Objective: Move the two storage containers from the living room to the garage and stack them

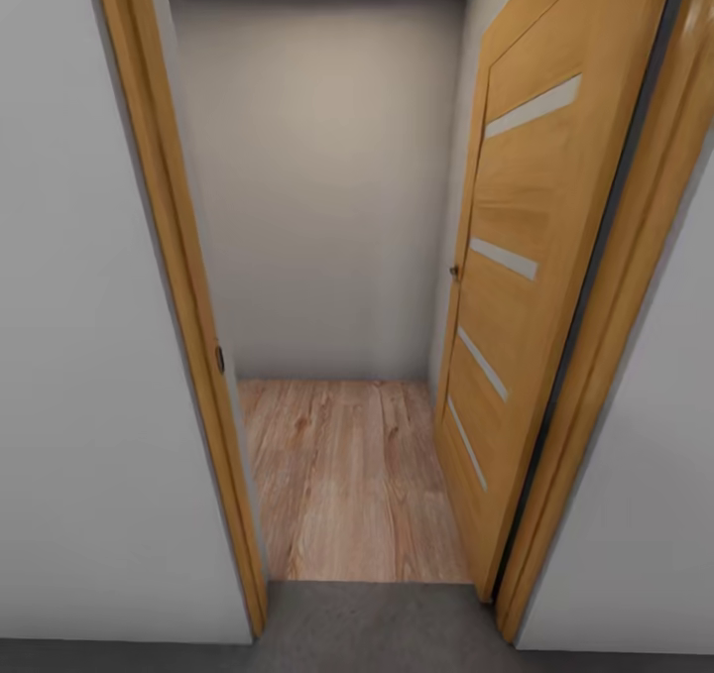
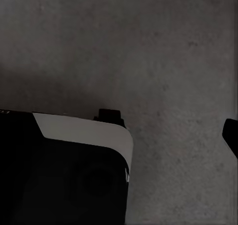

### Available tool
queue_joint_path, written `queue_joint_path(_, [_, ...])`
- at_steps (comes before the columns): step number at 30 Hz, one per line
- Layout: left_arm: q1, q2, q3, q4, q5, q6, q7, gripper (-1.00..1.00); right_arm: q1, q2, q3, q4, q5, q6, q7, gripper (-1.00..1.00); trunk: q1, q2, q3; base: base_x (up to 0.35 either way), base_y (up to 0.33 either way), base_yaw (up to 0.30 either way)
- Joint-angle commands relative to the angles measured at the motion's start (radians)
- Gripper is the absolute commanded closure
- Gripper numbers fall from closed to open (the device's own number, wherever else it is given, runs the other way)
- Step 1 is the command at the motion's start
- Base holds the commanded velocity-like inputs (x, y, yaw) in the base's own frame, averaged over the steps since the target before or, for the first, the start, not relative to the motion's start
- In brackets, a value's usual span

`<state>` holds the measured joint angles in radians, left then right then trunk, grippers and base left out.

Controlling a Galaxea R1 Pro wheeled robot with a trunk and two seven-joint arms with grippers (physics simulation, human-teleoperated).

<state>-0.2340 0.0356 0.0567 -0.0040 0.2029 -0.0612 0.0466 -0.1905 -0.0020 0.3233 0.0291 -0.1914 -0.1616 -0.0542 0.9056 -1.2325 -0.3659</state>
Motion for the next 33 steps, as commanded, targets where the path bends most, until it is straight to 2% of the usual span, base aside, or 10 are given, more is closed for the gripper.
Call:
queue_joint_path(1, [-0.001,0.000,0.005,0.001,0.001,-0.003,0.001,-1.00,-0.001,0.000,0.009,0.003,-0.009,-0.006,0.000,-1.00,0.001,-0.001,-0.001,0.319,-0.077,0.012])
queue_joint_path(19, [-0.001,0.001,0.006,0.001,0.002,-0.001,0.001,-1.00,-0.001,-0.001,0.012,0.003,-0.007,-0.006,-0.001,-1.00,0.001,-0.001,-0.001,0.317,-0.092,0.001])
queue_joint_path(33, [-0.001,0.001,0.006,0.001,0.003,0.000,0.001,-1.00,-0.001,-0.001,0.013,0.003,-0.007,-0.007,-0.001,-1.00,0.001,-0.001,-0.001,0.317,-0.008,0.000])
